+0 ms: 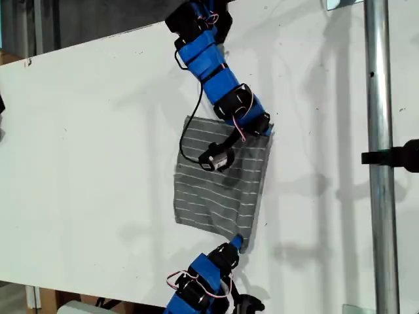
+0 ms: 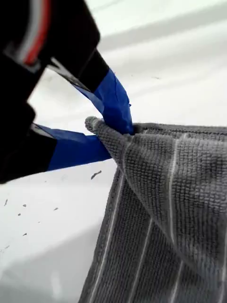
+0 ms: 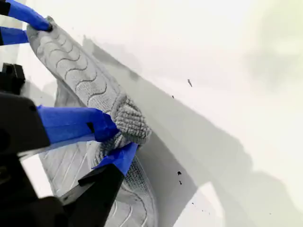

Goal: Grasp corners of a towel and fold twice.

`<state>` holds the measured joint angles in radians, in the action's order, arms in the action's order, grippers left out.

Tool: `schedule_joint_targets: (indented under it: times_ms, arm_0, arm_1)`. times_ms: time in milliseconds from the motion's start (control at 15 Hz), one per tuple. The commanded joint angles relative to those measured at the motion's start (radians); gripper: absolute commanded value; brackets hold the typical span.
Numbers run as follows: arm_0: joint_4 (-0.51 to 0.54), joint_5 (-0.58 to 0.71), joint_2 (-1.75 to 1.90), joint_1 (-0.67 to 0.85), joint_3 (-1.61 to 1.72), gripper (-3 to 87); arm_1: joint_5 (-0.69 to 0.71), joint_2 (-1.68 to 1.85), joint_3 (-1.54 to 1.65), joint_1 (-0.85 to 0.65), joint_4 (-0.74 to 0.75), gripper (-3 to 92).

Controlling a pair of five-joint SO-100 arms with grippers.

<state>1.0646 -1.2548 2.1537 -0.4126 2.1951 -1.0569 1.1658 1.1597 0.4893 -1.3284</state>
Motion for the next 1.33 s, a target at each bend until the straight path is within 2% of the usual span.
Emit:
schedule_joint_targets:
  times_ms: [0, 133, 333, 467, 600, 800, 933, 1267]
  arm_0:
    - [0.084, 0.048, 0.137, 0.187, 0.029, -2.9]
    - [0.114, 0.183, 0.199, 0.411, 0.075, -2.9]
    - [0.114, 0.468, 0.179, 0.718, 0.046, -2.9]
    - [0.037, 0.664, 0.172, 0.833, 0.005, -2.9]
    - [-0.04, 0.792, 0.153, 0.896, -0.049, -2.9]
    - [-0.15, 0.851, 0.149, 0.939, -0.066, -2.9]
    - [-0.25, 0.845, 0.215, 0.94, 0.041, -2.9]
    - [-0.198, 0.624, 0.141, 0.92, 0.227, -2.9]
  arm_1:
    - [-0.026, 0.176, 0.003, -0.1, -0.114, -0.2]
    - [-0.008, 0.285, 0.192, -0.278, -0.155, -0.2]
    - [0.15, 0.327, 0.284, -0.532, -0.239, -0.2]
    - [0.252, 0.373, 0.307, -0.675, -0.255, -0.2]
    - [0.345, 0.451, 0.307, -0.802, -0.268, -0.2]
    - [0.477, 0.581, 0.318, -0.922, -0.239, -0.2]
    - [0.506, 0.644, 0.405, -0.91, -0.164, -0.2]
    - [0.293, 0.535, 0.624, -0.65, 0.009, -0.2]
